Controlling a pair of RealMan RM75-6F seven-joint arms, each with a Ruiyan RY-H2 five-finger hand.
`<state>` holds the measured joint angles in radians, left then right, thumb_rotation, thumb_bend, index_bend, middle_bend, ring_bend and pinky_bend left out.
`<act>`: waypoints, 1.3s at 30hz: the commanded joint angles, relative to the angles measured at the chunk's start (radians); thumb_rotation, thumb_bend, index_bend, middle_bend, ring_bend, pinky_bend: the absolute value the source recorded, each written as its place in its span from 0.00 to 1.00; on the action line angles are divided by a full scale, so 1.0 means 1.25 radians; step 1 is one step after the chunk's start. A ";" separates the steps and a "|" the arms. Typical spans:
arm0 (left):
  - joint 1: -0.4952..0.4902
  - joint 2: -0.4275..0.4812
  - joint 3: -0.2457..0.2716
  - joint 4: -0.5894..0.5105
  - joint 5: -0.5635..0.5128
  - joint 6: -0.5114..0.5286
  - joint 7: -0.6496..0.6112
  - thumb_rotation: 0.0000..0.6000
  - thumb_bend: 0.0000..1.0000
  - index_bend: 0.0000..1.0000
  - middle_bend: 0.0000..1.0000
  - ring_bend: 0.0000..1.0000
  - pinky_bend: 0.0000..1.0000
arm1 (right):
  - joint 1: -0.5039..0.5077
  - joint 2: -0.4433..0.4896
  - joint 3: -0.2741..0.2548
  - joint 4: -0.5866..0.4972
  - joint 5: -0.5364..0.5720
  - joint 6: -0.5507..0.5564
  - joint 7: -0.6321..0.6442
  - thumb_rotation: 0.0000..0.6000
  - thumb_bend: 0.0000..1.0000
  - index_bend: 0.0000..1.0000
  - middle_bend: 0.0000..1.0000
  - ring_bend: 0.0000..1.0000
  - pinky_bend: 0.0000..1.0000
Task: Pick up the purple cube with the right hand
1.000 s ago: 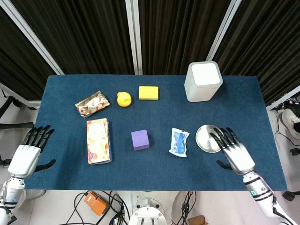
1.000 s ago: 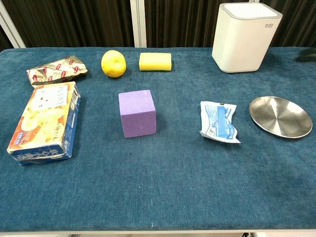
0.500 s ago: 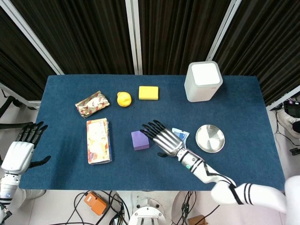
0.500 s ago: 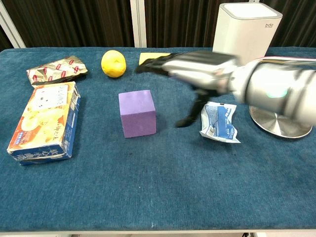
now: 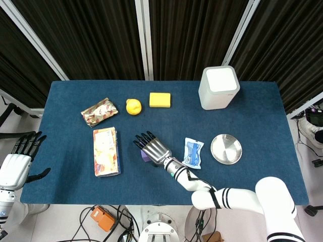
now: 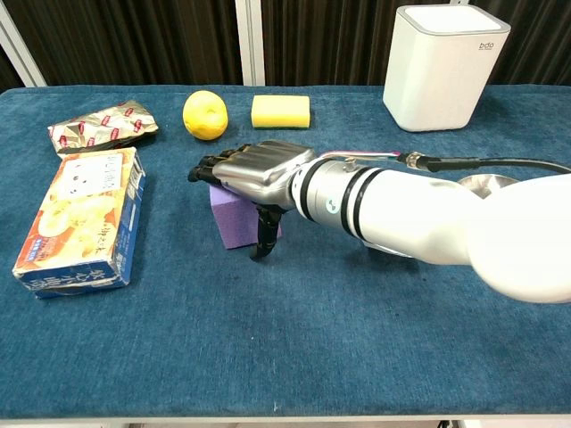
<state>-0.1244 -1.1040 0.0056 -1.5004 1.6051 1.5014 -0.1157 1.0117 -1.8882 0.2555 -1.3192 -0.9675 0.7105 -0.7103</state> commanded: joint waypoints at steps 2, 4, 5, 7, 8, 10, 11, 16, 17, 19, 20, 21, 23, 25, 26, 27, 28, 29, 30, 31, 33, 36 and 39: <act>0.002 0.001 0.001 0.001 0.003 0.005 -0.003 1.00 0.14 0.00 0.00 0.00 0.01 | 0.000 -0.013 -0.016 0.013 -0.028 0.048 0.008 1.00 0.37 0.60 0.52 0.62 0.72; 0.002 0.002 0.001 0.001 0.003 0.004 -0.004 1.00 0.14 0.00 0.00 0.00 0.01 | -0.003 -0.019 -0.020 0.021 -0.057 0.079 0.019 1.00 0.39 0.69 0.59 0.69 0.78; 0.002 0.002 0.001 0.001 0.003 0.003 -0.005 1.00 0.14 0.00 0.00 0.00 0.01 | -0.006 -0.022 -0.020 0.024 -0.070 0.093 0.029 1.00 0.40 0.72 0.61 0.72 0.80; 0.001 0.002 0.002 0.001 0.002 0.001 -0.004 1.00 0.14 0.00 0.00 0.00 0.01 | -0.013 -0.026 -0.017 0.030 -0.105 0.127 0.060 1.00 0.41 0.77 0.65 0.76 0.84; 0.000 0.002 0.002 0.000 0.002 -0.001 -0.003 1.00 0.14 0.00 0.00 0.00 0.01 | -0.015 -0.026 -0.015 0.033 -0.118 0.140 0.071 1.00 0.41 0.79 0.67 0.77 0.84; -0.001 0.002 0.002 -0.001 0.000 -0.004 0.001 1.00 0.14 0.00 0.00 0.00 0.01 | -0.019 -0.019 -0.010 0.035 -0.136 0.159 0.090 1.00 0.41 0.80 0.67 0.77 0.85; -0.001 0.002 0.002 -0.002 0.000 -0.005 0.002 1.00 0.14 0.00 0.00 0.00 0.01 | -0.021 -0.014 -0.008 0.034 -0.142 0.165 0.095 1.00 0.41 0.80 0.67 0.77 0.85; -0.003 0.001 0.002 -0.006 -0.004 -0.014 0.009 1.00 0.14 0.00 0.00 0.00 0.01 | -0.052 0.031 0.008 0.047 -0.162 0.242 0.097 1.00 0.42 0.80 0.67 0.77 0.85; -0.003 0.001 0.002 -0.007 -0.005 -0.015 0.011 1.00 0.14 0.00 0.00 0.00 0.01 | -0.060 0.038 0.010 0.052 -0.156 0.249 0.103 1.00 0.42 0.80 0.67 0.77 0.85; -0.004 0.001 0.003 -0.011 -0.008 -0.020 0.015 1.00 0.14 0.00 0.00 0.00 0.01 | -0.079 0.054 0.020 0.066 -0.128 0.250 0.122 1.00 0.41 0.79 0.67 0.77 0.85; -0.005 0.001 0.003 -0.013 -0.008 -0.021 0.017 1.00 0.14 0.00 0.00 0.00 0.01 | -0.087 0.061 0.024 0.082 -0.113 0.246 0.129 1.00 0.41 0.79 0.67 0.77 0.85; -0.005 0.001 0.004 -0.014 -0.006 -0.022 0.019 1.00 0.14 0.00 0.00 0.00 0.01 | -0.091 0.064 0.026 0.097 -0.103 0.241 0.135 1.00 0.41 0.78 0.67 0.77 0.85; -0.006 0.000 0.005 -0.014 -0.001 -0.020 0.020 1.00 0.14 0.00 0.00 0.00 0.01 | -0.096 0.063 0.032 0.131 -0.081 0.228 0.149 1.00 0.42 0.76 0.67 0.76 0.84; -0.006 -0.002 0.007 -0.013 0.001 -0.022 0.024 1.00 0.14 0.00 0.00 0.00 0.01 | -0.097 0.055 0.038 0.169 -0.061 0.204 0.176 1.00 0.42 0.73 0.67 0.74 0.83; -0.007 -0.003 0.007 -0.014 0.000 -0.024 0.027 1.00 0.14 0.00 0.00 0.00 0.01 | -0.097 0.052 0.039 0.182 -0.055 0.190 0.189 1.00 0.42 0.70 0.67 0.73 0.83; -0.008 -0.003 0.006 -0.014 -0.001 -0.026 0.030 1.00 0.14 0.00 0.00 0.00 0.01 | -0.096 0.048 0.039 0.198 -0.052 0.177 0.206 1.00 0.41 0.67 0.67 0.72 0.82; -0.009 -0.004 0.006 -0.015 -0.001 -0.028 0.031 1.00 0.14 0.00 0.00 0.00 0.01 | -0.095 0.044 0.037 0.211 -0.055 0.171 0.215 1.00 0.41 0.65 0.67 0.71 0.82; -0.010 -0.003 0.006 -0.015 -0.001 -0.029 0.030 1.00 0.14 0.00 0.00 0.00 0.01 | -0.095 0.040 0.033 0.225 -0.058 0.167 0.221 1.00 0.41 0.63 0.66 0.70 0.81; -0.010 -0.003 0.007 -0.016 -0.001 -0.031 0.029 1.00 0.14 0.00 0.00 0.00 0.01 | -0.094 0.034 0.027 0.243 -0.063 0.162 0.226 1.00 0.41 0.62 0.66 0.69 0.80; -0.011 -0.002 0.008 -0.016 0.000 -0.032 0.028 1.00 0.15 0.00 0.00 0.00 0.01 | -0.094 0.029 0.023 0.256 -0.064 0.157 0.230 1.00 0.41 0.60 0.64 0.67 0.78; -0.012 0.000 0.010 -0.017 0.002 -0.034 0.025 1.00 0.15 0.00 0.00 0.00 0.01 | -0.092 0.023 0.016 0.282 -0.063 0.133 0.239 1.00 0.41 0.51 0.57 0.59 0.70; -0.013 0.000 0.011 -0.017 0.002 -0.038 0.028 1.00 0.16 0.00 0.00 0.00 0.01 | -0.090 0.024 0.017 0.296 -0.056 0.089 0.276 1.00 0.41 0.19 0.37 0.38 0.53; -0.015 0.002 0.013 -0.017 0.005 -0.040 0.021 1.00 0.16 0.00 0.00 0.00 0.01 | -0.091 0.034 0.014 0.293 -0.068 0.066 0.317 1.00 0.41 0.00 0.21 0.21 0.30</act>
<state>-0.1423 -1.1023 0.0210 -1.5222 1.6100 1.4517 -0.0880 0.8978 -1.8524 0.2777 -0.9568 -1.0445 0.8182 -0.3475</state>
